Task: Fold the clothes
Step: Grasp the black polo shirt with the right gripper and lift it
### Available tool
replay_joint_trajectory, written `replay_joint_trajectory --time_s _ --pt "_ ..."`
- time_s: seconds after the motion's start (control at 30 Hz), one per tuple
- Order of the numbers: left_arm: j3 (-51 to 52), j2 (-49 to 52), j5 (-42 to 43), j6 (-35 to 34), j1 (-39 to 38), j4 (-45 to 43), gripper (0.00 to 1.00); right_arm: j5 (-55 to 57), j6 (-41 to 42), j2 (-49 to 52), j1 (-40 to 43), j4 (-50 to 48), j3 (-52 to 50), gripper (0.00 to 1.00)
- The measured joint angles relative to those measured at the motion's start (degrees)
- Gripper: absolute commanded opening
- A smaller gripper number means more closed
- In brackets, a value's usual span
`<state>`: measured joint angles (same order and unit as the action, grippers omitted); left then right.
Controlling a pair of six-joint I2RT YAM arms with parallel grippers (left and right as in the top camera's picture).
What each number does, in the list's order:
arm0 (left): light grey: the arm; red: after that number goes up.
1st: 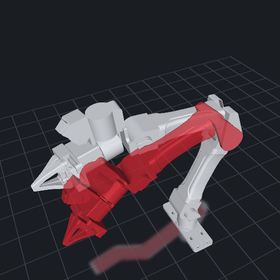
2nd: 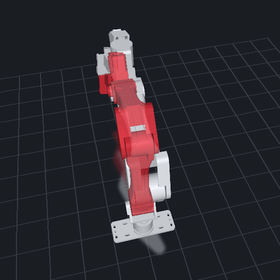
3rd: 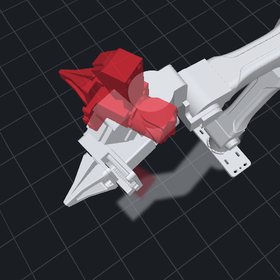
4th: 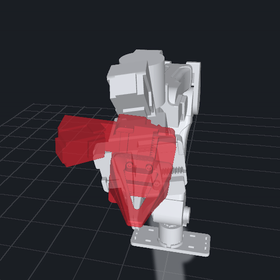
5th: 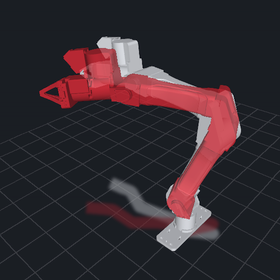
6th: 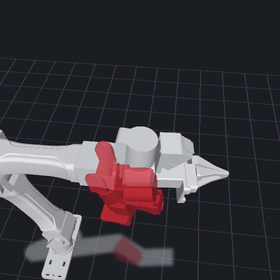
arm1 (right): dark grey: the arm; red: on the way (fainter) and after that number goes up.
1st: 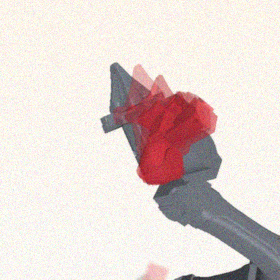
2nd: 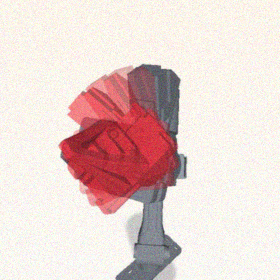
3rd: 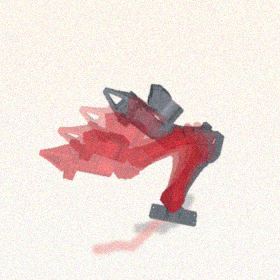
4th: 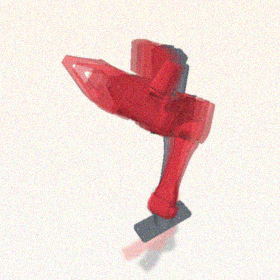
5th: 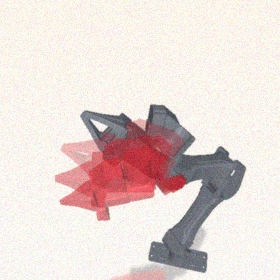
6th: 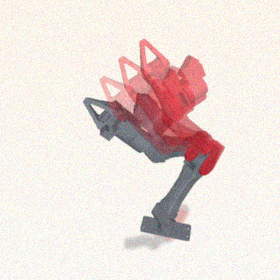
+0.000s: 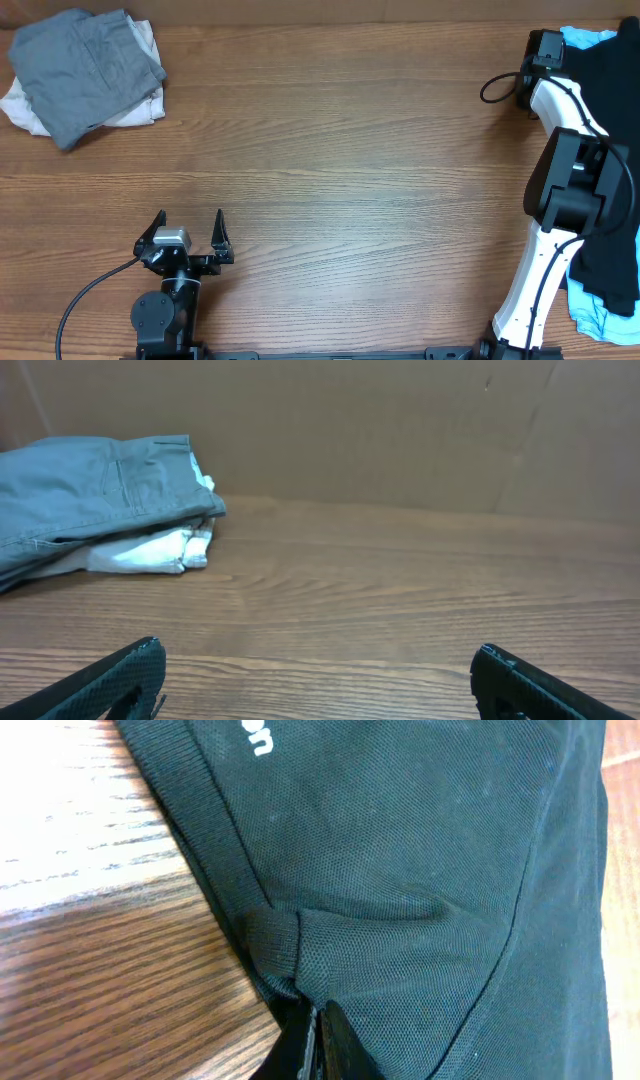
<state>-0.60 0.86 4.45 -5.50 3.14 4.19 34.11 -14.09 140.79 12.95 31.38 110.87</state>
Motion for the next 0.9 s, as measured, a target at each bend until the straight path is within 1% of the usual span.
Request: replay_joint_trajectory --time_s 0.23,0.4,0.5,0.7,0.9 --pt "0.0 0.0 0.0 0.0 0.0 0.0 1.00 3.6 6.2 0.2 -0.9 1.2 2.7 0.04" --pt "0.0 0.0 0.0 0.0 0.0 0.0 1.00 2.3 10.9 -1.5 -1.0 2.4 3.2 0.04" --pt "0.0 0.0 0.0 0.0 0.0 0.0 1.00 0.3 12.5 -4.7 -0.9 3.1 3.2 0.04" --pt "0.0 0.0 0.0 0.0 0.0 0.0 1.00 -1.0 13.9 -14.4 -1.3 3.6 3.2 0.04" --pt "0.0 0.0 0.0 0.0 0.0 0.0 1.00 -3.0 14.1 -20.5 -4.8 6.1 3.8 0.04"
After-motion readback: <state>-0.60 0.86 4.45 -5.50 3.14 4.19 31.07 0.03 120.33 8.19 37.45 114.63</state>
